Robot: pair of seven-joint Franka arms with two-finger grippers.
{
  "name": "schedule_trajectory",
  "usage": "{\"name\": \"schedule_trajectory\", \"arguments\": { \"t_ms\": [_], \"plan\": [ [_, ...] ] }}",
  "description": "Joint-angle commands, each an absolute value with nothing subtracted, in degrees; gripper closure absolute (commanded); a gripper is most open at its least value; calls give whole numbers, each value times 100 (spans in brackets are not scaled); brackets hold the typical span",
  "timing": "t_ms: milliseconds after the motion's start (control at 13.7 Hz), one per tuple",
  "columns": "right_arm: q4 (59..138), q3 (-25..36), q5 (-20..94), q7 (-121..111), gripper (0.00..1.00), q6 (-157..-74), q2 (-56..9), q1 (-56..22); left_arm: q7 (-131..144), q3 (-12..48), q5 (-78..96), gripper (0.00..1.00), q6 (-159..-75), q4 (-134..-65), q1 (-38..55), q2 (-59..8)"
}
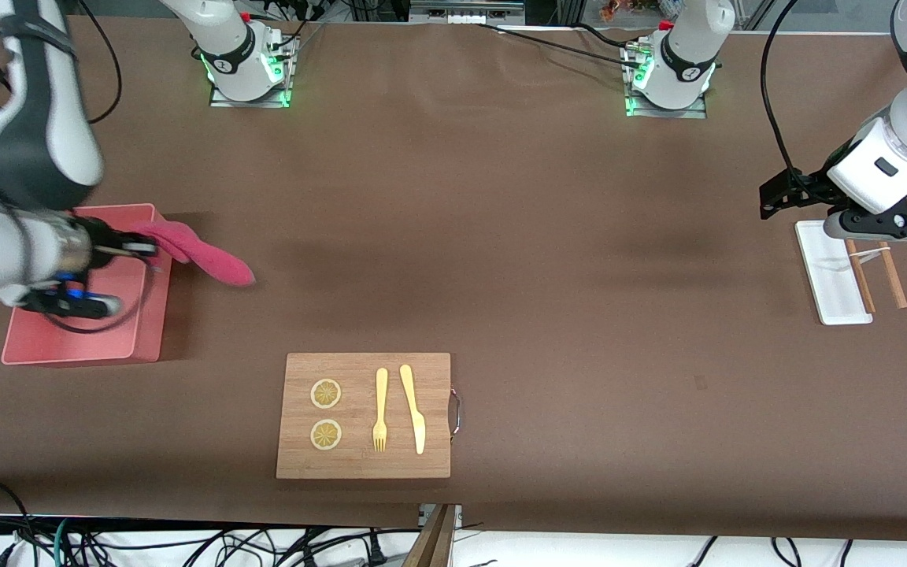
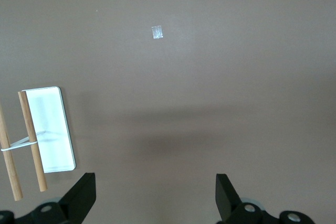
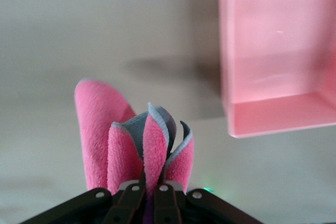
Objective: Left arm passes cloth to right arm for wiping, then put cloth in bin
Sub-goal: 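Carry the cloth with the right gripper over the pink bin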
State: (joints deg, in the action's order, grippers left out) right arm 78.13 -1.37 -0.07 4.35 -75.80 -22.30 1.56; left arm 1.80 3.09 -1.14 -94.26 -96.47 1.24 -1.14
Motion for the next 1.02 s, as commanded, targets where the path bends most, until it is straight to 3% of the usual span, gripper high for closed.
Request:
{"name": "schedule_trajectory", "arguments": {
  "t_ms": [0,365,948],
  "plan": [
    [7638,324,-454,-795,100,-7286,-2215,237,194,325,-211,0,-9387,-9686,105,-62],
    [7909,1159,-967,-2407,100,-7803,-2469,308,176,325,-211,0,-9387,-9686,105,-62],
    [9158,1450,-870,-2655,100,-10509,-3014,431,167,325,-229,0,-9387,-9677,105,-79]
  ]
}}
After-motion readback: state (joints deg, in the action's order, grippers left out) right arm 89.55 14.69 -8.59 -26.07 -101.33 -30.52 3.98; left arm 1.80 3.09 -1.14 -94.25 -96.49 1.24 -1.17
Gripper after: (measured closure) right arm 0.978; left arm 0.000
